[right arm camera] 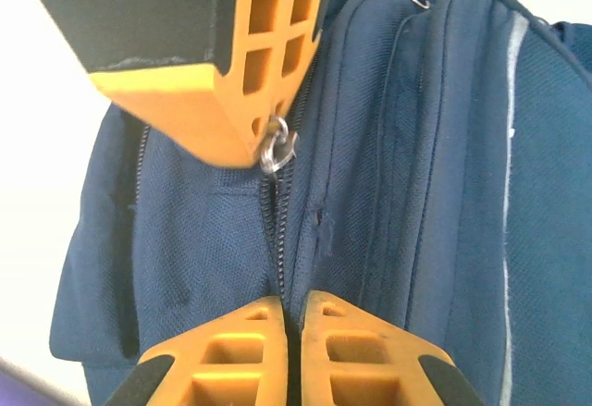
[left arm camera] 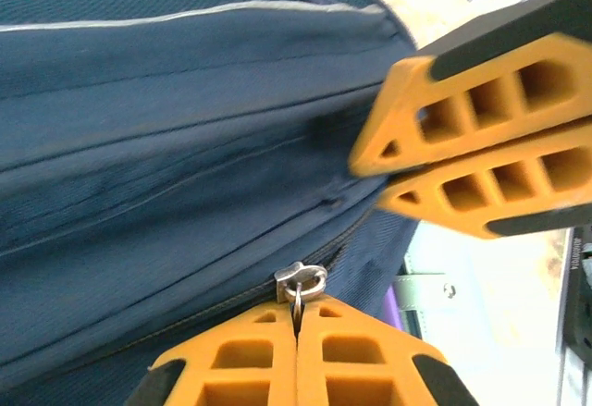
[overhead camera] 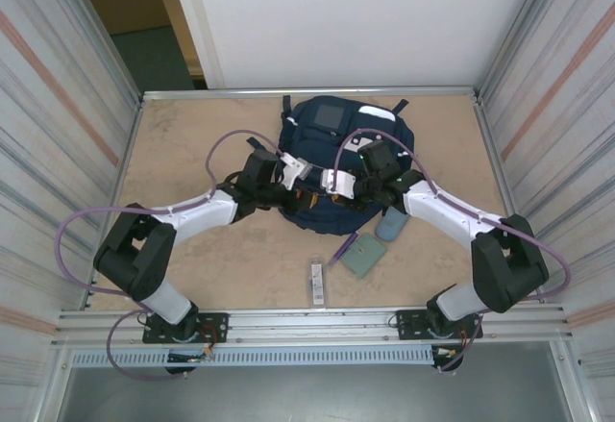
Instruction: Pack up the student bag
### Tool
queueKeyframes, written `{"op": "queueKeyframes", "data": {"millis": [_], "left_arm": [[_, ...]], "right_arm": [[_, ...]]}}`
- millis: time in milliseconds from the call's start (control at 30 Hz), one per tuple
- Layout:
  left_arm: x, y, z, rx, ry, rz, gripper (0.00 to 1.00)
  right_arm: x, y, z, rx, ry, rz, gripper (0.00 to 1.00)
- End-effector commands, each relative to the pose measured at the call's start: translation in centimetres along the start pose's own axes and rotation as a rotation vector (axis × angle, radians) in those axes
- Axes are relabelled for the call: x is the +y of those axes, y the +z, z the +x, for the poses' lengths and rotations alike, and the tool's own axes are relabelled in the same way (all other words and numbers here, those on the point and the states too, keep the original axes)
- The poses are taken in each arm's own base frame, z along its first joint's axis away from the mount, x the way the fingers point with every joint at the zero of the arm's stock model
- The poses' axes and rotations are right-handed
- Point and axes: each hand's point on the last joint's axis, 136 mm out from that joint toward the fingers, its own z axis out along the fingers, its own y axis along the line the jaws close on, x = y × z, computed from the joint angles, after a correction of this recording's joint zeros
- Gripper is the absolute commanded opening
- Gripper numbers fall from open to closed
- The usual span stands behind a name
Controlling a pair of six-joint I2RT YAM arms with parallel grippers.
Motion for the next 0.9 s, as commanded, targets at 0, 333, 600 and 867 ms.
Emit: {"op": "queueKeyframes", "data": {"millis": [0, 333, 600, 867], "left_arm": [[4.0, -2.2, -0.9, -0.029, 0.003, -0.175, 0.0], [8.8, -4.7, -1.8, -0.059, -0.047, -0.319, 0.0], [1.6, -2.5, -3.4, -0.113, -0.014, -0.022, 0.0], [-4.0, -1.3, -5.0, -0.137, 0.063, 0.094, 0.0]], "right_arm": [[-0.7, -1.9, -0.6, -0.018, -0.047, 0.039, 0.0], [-0.8, -2.8, -0.7, -0.017, -0.091, 0.057, 0.0], [-0.1, -2.3, -5.1, -0.252, 0.048, 0.056, 0.54], [-0.8, 1.3, -3.2, -0.101, 0.095, 0.15, 0.58]]}}
